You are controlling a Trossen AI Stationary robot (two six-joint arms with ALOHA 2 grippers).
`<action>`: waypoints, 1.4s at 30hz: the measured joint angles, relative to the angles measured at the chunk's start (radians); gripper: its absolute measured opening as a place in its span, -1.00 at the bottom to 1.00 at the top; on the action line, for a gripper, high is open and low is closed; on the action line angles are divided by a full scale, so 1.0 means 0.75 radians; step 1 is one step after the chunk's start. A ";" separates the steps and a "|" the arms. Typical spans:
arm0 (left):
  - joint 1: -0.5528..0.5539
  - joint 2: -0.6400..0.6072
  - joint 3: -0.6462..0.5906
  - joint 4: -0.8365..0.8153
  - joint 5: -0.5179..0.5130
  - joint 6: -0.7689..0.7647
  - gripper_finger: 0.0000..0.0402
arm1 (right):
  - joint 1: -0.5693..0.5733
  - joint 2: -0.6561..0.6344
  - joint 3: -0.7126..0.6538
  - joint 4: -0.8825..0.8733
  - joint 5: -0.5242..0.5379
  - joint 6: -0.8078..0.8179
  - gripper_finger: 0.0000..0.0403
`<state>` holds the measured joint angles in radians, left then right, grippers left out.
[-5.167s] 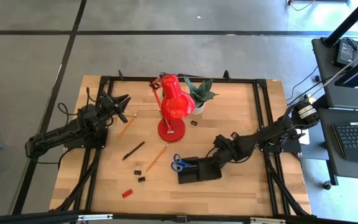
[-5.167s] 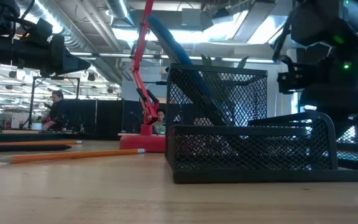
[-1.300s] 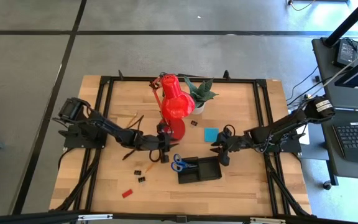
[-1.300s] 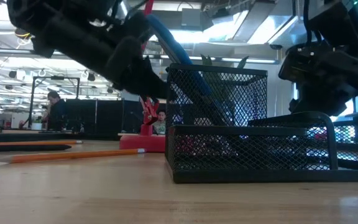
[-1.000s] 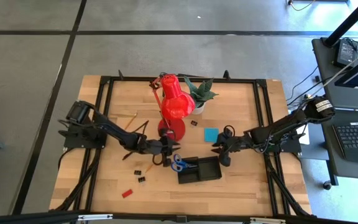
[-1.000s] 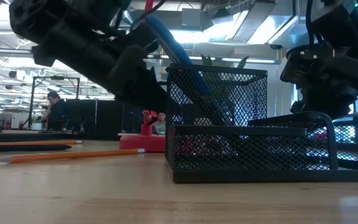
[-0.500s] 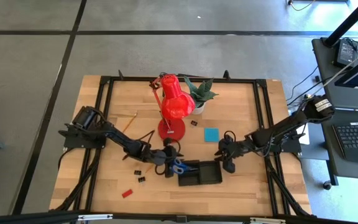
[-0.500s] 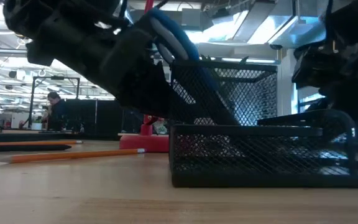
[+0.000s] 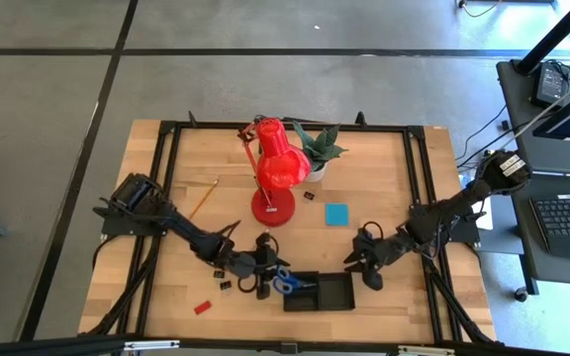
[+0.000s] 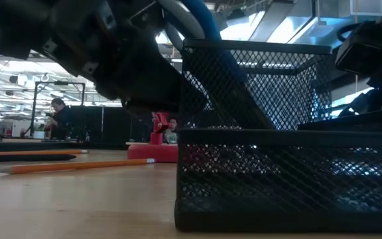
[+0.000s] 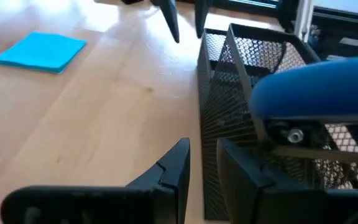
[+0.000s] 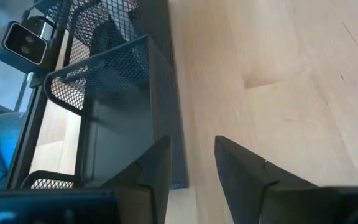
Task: Pick and place office supplies into organizer
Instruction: Adjust the black desk organizer, then put the blue sticky note into the black desk organizer
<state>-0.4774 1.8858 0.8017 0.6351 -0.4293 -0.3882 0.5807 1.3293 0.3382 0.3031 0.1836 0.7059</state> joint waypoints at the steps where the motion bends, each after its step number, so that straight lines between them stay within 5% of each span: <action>1: -0.004 0.000 0.000 -0.003 -0.008 0.013 -0.63 | 0.007 0.000 0.000 0.000 0.016 0.000 -0.37; 14: 0.137 -0.108 0.002 -0.015 -0.079 0.171 -0.63 | 0.016 -0.113 0.000 -0.008 0.107 0.025 -0.37; 29: 0.460 -0.120 0.003 0.004 0.227 0.315 -0.91 | 0.014 -0.205 0.001 -0.240 0.164 0.025 -0.37; 36: 0.532 -0.120 0.033 0.030 0.448 0.416 -0.99 | 0.014 -0.205 0.001 -0.244 0.185 0.025 -0.37; 42: 0.533 -0.120 0.147 -0.116 0.461 0.548 -0.99 | 0.001 -0.205 0.001 -0.244 0.278 0.022 -0.37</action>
<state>-0.0780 1.7962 0.9117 0.5481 -0.0839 0.0231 0.5818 1.1751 0.3389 0.1204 0.3917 0.7225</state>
